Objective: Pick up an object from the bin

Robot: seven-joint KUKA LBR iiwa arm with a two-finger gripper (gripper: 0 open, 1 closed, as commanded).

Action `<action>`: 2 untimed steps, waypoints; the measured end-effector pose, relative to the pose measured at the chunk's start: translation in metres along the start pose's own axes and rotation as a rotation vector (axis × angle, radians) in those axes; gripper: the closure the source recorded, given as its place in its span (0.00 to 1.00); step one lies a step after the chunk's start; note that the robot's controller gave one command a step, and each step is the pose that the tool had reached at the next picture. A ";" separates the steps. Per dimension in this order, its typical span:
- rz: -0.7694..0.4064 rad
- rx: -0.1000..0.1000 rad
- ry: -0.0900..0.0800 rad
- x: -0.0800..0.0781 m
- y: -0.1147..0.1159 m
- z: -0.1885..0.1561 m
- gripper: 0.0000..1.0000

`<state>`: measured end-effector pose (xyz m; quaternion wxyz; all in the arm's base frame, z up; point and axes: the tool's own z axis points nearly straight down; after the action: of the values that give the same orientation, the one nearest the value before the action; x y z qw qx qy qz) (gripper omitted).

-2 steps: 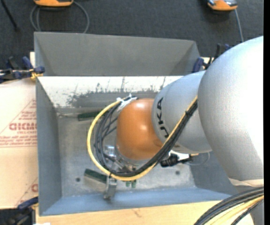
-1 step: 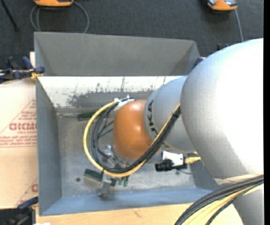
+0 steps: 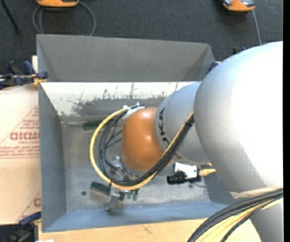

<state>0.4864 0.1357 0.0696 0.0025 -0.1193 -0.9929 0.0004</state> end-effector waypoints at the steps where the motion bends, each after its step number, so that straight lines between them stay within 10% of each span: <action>1: 0.002 0.000 0.000 0.000 0.000 0.000 1.00; 2: 0.007 -0.003 -0.008 -0.001 -0.001 -0.012 1.00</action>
Offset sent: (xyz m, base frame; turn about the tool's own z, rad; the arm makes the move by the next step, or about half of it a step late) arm 0.0000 0.0000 0.0000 0.0000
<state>0.4874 0.1348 0.0820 -0.0016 -0.1228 -0.9924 -0.0008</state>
